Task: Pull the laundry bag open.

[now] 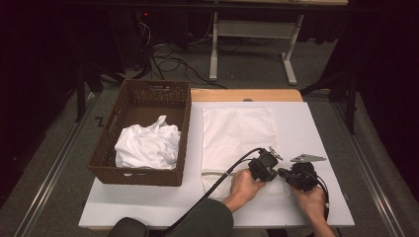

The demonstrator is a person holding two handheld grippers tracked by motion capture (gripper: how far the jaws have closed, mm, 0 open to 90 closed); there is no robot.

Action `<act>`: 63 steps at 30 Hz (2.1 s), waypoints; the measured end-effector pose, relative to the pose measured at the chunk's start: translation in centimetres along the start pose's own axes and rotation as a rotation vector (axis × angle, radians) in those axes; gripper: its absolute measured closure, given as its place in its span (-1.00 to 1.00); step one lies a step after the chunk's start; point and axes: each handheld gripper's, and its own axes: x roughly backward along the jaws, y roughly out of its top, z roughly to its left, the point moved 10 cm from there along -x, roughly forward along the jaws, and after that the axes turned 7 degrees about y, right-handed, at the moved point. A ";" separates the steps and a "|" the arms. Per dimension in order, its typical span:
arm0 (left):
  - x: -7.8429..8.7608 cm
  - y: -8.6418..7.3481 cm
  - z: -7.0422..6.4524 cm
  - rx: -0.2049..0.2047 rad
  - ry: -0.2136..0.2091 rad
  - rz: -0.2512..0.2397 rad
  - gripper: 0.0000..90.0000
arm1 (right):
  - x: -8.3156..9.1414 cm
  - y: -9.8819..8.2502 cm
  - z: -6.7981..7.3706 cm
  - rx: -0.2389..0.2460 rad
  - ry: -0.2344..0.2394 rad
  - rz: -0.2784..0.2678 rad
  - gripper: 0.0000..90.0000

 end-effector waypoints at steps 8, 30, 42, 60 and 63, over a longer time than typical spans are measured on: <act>0.2 0.0 0.0 -0.007 0.003 -0.001 0.91 | -0.1 0.0 0.0 -0.003 0.013 -0.012 0.96; 0.9 -0.1 0.1 -0.011 -0.004 0.004 0.91 | -0.1 -0.1 0.1 -0.019 0.008 -0.011 0.95; 1.4 -0.3 0.3 -0.019 0.001 0.004 0.91 | -0.1 -0.1 0.1 -0.016 0.005 -0.014 0.95; 2.1 -0.4 0.5 -0.025 -0.002 0.009 0.91 | -0.1 -0.1 0.0 -0.021 0.007 -0.015 0.95; 2.1 -0.5 0.5 -0.024 -0.003 0.005 0.91 | -0.1 -0.1 0.0 -0.019 0.007 -0.015 0.95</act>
